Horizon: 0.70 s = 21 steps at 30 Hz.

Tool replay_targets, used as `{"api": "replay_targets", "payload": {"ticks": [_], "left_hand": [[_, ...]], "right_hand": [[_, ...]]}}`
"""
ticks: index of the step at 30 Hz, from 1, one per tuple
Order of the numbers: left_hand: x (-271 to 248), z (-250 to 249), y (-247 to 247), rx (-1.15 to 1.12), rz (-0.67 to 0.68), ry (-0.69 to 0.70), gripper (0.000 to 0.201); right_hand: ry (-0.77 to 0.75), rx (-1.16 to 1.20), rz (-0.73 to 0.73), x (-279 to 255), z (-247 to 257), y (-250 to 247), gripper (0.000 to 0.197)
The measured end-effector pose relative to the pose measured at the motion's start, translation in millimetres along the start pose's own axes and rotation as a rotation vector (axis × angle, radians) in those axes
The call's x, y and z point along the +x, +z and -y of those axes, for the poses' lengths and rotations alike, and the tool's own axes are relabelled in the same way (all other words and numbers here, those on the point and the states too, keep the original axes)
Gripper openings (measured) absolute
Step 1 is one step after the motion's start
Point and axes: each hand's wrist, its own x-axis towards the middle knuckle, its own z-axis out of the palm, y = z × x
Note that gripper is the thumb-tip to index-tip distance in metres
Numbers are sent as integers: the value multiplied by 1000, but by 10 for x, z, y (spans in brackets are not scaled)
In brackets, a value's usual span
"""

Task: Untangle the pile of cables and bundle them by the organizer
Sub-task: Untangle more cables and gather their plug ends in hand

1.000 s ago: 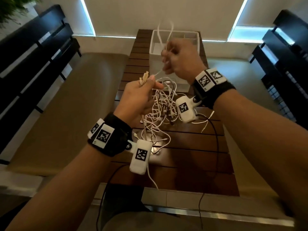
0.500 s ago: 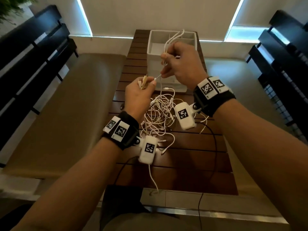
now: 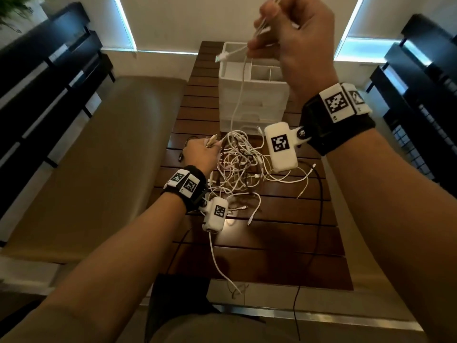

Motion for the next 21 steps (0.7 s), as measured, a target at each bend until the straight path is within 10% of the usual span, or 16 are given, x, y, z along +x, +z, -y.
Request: {"api": "replay_targets", "payload": {"ticks": [11,21], "left_hand": [[-128,-117,96,-158,152,176,26],[-98,344,183,-58,122,142,17]], "right_hand": [[164,-80,219,-289,-183,252,9],[-103,-100,-69,-21,68,46,18]]}}
